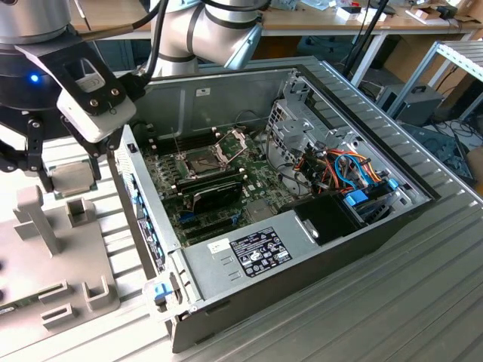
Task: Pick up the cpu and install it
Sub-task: 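Pick up the cpu and move it towards the insertion slot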
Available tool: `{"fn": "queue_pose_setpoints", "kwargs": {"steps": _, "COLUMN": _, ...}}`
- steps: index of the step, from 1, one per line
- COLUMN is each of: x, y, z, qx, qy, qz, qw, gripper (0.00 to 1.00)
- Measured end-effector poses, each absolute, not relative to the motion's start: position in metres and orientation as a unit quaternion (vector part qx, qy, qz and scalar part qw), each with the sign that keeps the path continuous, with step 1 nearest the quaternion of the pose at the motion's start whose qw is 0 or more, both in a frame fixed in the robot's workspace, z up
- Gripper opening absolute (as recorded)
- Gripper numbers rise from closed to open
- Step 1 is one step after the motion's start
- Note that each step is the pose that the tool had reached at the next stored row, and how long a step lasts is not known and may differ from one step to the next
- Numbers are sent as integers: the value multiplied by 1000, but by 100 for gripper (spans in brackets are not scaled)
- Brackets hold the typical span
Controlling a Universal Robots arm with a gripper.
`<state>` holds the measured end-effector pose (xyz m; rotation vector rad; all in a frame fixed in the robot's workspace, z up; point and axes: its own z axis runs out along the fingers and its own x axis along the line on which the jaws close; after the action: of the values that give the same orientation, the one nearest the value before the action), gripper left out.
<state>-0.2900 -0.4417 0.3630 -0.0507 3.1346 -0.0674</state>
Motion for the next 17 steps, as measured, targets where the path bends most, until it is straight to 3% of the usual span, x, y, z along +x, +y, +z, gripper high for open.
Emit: {"fn": "queue_pose_setpoints", "kwargs": {"steps": 17, "x": -280, "y": -442, "z": 363, "qx": -16, "qy": 1000, "qz": -21, "qw": 3, "gripper": 55}}
